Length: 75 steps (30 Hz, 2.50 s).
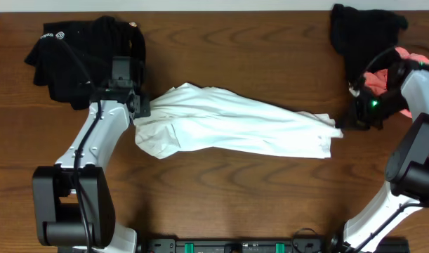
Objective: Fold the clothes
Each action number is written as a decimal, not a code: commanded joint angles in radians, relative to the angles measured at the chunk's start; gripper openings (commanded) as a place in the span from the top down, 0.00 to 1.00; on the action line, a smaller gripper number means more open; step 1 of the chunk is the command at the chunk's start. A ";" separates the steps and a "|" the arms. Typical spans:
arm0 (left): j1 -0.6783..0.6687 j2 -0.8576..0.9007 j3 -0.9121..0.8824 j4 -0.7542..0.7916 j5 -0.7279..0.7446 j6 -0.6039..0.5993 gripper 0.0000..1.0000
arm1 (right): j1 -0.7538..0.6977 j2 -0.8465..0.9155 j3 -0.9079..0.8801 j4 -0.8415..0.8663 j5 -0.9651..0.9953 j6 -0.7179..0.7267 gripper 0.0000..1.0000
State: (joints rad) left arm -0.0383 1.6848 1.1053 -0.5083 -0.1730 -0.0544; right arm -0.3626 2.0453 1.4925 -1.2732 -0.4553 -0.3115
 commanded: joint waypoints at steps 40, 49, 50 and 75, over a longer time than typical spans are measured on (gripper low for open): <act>0.023 -0.032 -0.010 0.206 0.295 0.112 0.11 | 0.023 -0.012 -0.053 0.148 -0.095 0.019 0.84; 0.001 0.191 0.290 -0.013 0.367 0.285 0.07 | 0.049 -0.012 -0.053 0.159 -0.095 0.019 0.84; -0.004 0.229 0.343 -0.048 0.372 0.290 0.07 | 0.052 -0.012 -0.053 0.158 -0.095 0.019 0.84; -0.119 0.483 0.519 -0.138 0.479 0.439 0.07 | 0.069 -0.012 -0.053 0.155 -0.095 0.031 0.85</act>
State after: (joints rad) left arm -0.1581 2.1162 1.6043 -0.6476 0.2897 0.3641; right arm -0.3023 2.0453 1.4425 -1.1172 -0.5308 -0.2729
